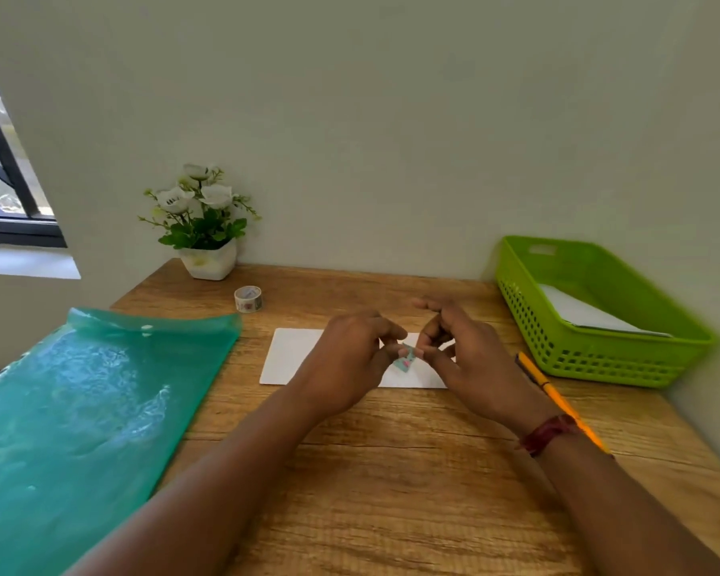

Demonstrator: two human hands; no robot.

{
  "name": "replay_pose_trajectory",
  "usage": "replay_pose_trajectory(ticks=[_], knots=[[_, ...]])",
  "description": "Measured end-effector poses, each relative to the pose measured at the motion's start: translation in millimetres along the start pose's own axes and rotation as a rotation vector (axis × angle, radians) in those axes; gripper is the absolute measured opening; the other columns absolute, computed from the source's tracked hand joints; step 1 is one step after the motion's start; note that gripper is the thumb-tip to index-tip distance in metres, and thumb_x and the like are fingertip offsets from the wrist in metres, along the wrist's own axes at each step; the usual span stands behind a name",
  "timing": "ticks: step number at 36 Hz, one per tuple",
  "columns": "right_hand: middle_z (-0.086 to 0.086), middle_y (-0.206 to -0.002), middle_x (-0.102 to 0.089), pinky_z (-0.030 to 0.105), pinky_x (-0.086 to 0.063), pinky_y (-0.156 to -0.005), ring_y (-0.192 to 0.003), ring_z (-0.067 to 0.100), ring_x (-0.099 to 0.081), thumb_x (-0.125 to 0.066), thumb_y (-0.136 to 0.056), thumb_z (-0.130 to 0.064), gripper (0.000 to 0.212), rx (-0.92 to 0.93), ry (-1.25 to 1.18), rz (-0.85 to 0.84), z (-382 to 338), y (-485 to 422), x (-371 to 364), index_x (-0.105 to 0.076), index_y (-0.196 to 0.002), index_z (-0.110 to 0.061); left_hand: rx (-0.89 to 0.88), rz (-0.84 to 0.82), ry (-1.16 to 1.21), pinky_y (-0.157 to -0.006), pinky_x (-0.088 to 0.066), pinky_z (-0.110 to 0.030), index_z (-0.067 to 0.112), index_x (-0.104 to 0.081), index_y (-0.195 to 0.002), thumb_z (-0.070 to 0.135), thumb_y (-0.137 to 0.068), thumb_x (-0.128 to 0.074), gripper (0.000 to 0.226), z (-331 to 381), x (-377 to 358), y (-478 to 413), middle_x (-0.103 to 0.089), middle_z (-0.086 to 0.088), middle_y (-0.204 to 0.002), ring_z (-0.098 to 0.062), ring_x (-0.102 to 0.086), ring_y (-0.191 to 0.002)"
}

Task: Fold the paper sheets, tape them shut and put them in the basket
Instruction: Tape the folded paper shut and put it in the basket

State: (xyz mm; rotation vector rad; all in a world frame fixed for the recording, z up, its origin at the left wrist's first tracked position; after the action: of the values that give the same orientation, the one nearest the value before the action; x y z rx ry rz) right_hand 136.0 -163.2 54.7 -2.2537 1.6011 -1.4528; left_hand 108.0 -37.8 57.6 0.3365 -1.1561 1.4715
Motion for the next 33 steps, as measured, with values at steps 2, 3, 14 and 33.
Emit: replay_pose_trajectory(ticks=[2, 3, 14, 33], knots=[[-0.012, -0.083, -0.063, 0.024, -0.051, -0.071, -0.084, 0.006, -0.062, -0.068, -0.088, -0.007, 0.059, 0.016, 0.019, -0.010, -1.9, 0.0, -2.0, -0.044, -0.132, -0.037, 0.009, -0.003, -0.005, -0.065, -0.034, -0.006, 0.020, -0.072, -0.116, 0.025, -0.091, -0.070, 0.026, -2.1, -0.5, 0.9, -0.069, 0.008, -0.102, 0.002, -0.051, -0.075], [-0.012, -0.083, -0.063, 0.025, -0.052, -0.071, -0.084, 0.006, -0.062, -0.068, -0.088, -0.007, 0.059, 0.021, 0.024, -0.010, -2.8, -0.2, -2.1, -0.044, -0.133, -0.037, 0.013, -0.002, -0.008, -0.066, -0.034, -0.006, 0.020, -0.072, -0.115, 0.025, -0.091, -0.069, 0.025, -3.0, -0.5, 1.0, -0.069, 0.008, -0.103, 0.002, -0.051, -0.075], [-0.009, -0.082, -0.064, 0.017, -0.048, -0.071, -0.084, 0.007, -0.063, -0.069, -0.087, -0.006, 0.059, 0.018, -0.033, -0.004, -5.4, -0.2, -4.7, -0.045, -0.130, -0.038, 0.023, 0.025, -0.025, -0.065, -0.034, -0.007, 0.021, -0.074, -0.108, 0.024, -0.093, -0.066, 0.017, -7.5, 2.6, 3.1, -0.069, 0.010, -0.100, 0.001, -0.049, -0.076], [-0.009, -0.081, -0.065, 0.012, -0.045, -0.070, -0.083, 0.007, -0.063, -0.070, -0.086, -0.003, 0.054, 0.005, -0.058, 0.002, -6.3, 0.8, -8.1, -0.051, -0.128, -0.031, 0.086, -0.018, 0.068, -0.065, -0.038, -0.011, 0.029, -0.069, -0.097, 0.027, -0.095, -0.063, 0.006, -18.4, -4.1, 2.8, -0.062, 0.014, -0.098, 0.003, -0.050, -0.089]])
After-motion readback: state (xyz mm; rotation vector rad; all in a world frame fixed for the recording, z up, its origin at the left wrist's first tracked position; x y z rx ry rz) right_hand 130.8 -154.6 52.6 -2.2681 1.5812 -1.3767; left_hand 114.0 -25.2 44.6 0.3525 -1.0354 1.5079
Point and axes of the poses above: each hand's wrist, its own y-axis away from the middle knuckle, its own x-axis out of the back of the hand, z = x × y, the point moved 9 cm from there along -y, towards the middle knuckle
